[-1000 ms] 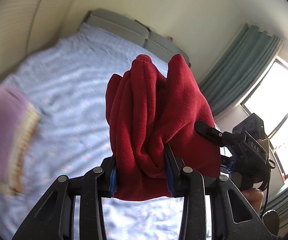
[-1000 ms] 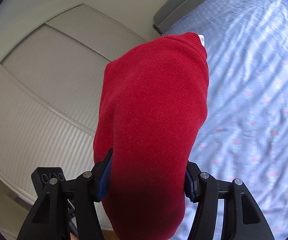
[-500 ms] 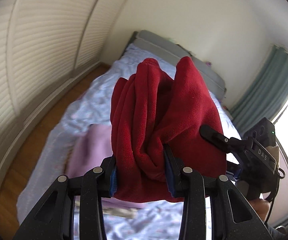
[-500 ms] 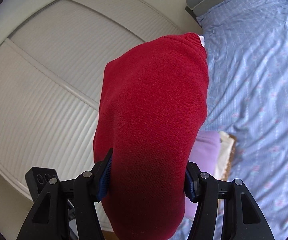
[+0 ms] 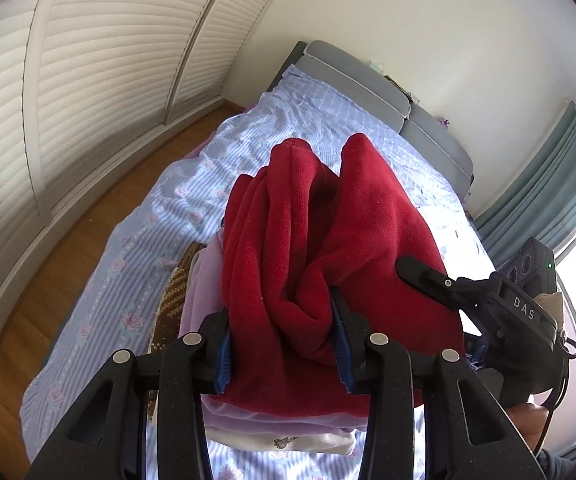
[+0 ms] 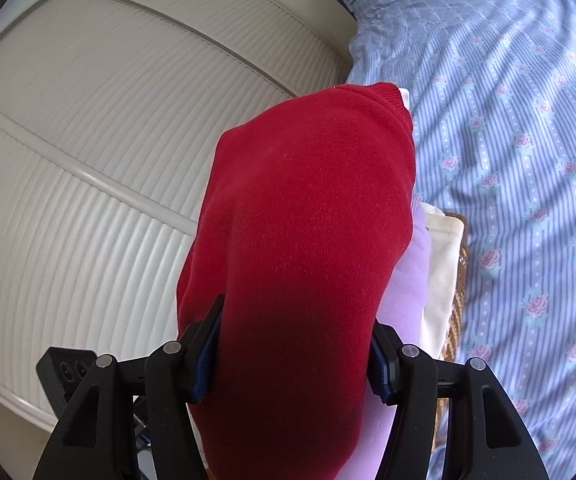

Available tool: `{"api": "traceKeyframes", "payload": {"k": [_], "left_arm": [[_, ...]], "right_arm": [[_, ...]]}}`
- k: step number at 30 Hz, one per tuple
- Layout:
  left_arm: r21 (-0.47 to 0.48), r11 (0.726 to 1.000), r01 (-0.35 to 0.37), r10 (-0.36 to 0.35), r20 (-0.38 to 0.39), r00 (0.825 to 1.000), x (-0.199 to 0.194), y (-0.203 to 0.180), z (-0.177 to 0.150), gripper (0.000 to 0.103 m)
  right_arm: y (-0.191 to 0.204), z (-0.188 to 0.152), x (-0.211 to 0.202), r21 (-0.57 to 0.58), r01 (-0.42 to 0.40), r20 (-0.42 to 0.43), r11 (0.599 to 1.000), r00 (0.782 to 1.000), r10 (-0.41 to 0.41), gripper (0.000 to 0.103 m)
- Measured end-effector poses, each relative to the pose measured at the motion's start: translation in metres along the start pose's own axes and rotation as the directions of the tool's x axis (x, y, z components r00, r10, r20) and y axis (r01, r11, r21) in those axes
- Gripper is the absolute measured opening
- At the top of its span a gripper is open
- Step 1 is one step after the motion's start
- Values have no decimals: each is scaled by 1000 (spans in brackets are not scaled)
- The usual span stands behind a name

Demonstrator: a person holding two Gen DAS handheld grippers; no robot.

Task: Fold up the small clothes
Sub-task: 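Carry the sweatshirt with the left gripper onto the stack of folded clothes, then open the left gripper to drop the sweatshirt on the stack and withdraw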

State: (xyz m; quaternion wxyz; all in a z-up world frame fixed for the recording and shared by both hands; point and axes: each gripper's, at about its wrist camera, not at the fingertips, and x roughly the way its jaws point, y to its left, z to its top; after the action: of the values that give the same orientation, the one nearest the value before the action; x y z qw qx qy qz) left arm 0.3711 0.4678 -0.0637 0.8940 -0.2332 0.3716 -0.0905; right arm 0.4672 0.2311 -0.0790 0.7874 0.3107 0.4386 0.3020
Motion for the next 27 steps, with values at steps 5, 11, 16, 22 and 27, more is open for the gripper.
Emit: {"api": "traceKeyframes", "payload": {"k": [5, 11, 16, 22, 27], "left_arm": [[4, 1000, -1, 1, -8, 1000, 1, 4, -1, 43], [16, 997, -70, 70, 42, 997, -10, -3, 4, 73], [46, 991, -126, 123, 71, 990, -20, -16, 5, 84], [110, 970, -217, 205, 110, 973, -35, -42, 1, 87], [148, 960, -239, 219, 139, 966, -48, -67, -4, 88]], "right_arm": [[-9, -6, 4, 1, 5, 13, 1000, 1000, -5, 62], [-6, 2, 0, 5, 27, 10, 1000, 1000, -27, 89], [3, 5, -18, -41, 76, 41, 996, 996, -74, 91], [7, 6, -42, -91, 104, 67, 990, 993, -98, 92], [3, 4, -63, -100, 113, 79, 989, 991, -105, 92]]}}
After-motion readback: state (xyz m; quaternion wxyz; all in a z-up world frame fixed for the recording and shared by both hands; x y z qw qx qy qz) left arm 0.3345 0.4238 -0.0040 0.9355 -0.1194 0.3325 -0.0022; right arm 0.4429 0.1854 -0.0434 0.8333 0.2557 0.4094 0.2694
